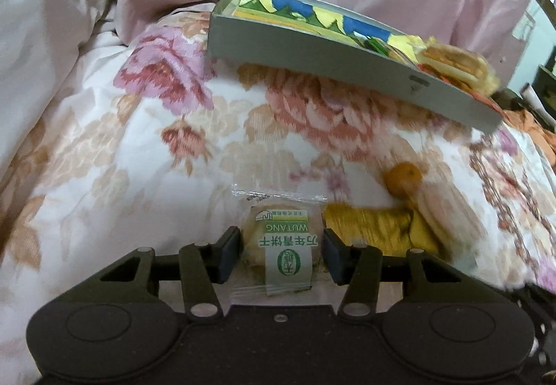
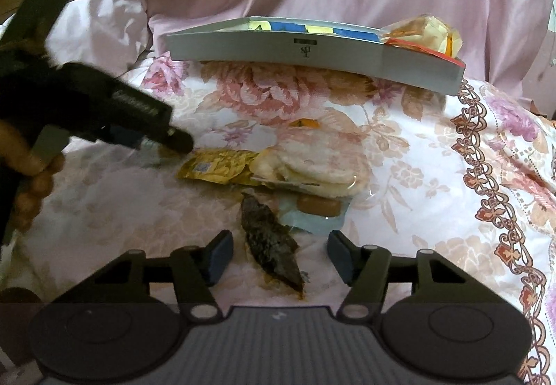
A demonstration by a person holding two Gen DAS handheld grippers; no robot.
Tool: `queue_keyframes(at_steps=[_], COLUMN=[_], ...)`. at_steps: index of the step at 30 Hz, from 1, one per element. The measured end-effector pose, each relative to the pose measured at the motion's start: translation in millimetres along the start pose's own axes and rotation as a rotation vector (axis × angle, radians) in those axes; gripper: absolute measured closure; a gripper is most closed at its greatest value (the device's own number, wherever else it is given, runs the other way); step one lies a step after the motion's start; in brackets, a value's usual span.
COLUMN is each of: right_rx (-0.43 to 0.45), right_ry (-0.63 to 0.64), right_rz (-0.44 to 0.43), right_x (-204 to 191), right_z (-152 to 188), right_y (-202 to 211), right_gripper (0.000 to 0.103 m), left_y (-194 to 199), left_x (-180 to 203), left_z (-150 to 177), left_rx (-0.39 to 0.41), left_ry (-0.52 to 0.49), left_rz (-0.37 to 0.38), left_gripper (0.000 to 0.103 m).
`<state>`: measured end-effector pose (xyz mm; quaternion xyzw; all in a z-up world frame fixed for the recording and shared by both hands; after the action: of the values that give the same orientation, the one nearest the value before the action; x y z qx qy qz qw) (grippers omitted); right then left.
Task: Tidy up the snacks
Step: 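Grasp the clear-wrapped WUTANG pastry with left tool while right tool approaches dried-fish pack, then close the right tool on the dark dried-fish pack and lift it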
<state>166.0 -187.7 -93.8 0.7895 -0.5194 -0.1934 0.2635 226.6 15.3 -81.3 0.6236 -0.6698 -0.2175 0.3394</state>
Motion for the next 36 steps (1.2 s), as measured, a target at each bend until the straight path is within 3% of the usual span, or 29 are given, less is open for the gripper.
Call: queue_keyframes(at_steps=[10,16,22,26,30,36], right_rx=[-0.01,0.001,-0.001,0.01,0.018,0.024], right_ry=[0.033,0.044,0.015,0.056,0.107,0.146], right_rz=[-0.007,0.008,0.001,-0.009,-0.027,-0.013], right_x=[-10.2,-6.8,0.3,-6.5,-17.1,-24.6], right_z=[3.0,2.2,3.4,3.7,3.6,4.0], right_y=[5.5,1.7,-4.4,-2.8,-0.3,2.9], right_gripper=[0.041,0.02,0.017,0.026,0.048,0.051], left_y=[33.3,30.7,26.5,26.1,26.6,28.5], left_x=[7.5,10.9,14.1,20.2,21.6,24.4], left_z=[32.6,34.9,35.1,37.8,38.4,39.5], left_rx=[-0.026,-0.018,-0.018,-0.018,-0.016,-0.011], left_ry=[-0.02,-0.058,-0.088,-0.144,-0.17,-0.195], left_rz=[0.022,0.022,0.024,0.008,-0.016,-0.02], left_gripper=[0.049,0.043,0.037,0.037,0.047,0.049])
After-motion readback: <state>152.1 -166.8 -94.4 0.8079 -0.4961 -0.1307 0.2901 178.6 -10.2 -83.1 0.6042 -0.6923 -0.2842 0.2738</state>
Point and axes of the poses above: each gripper's, at about its wrist camera, not at the fingertips, and y roughly against the way its jaws point, x to its right, z to its underside, the point moved 4 cm from there along -y, roughly the way its jaws point, and after that the axes turned 2 degrees about -z, right-handed, at the moved point
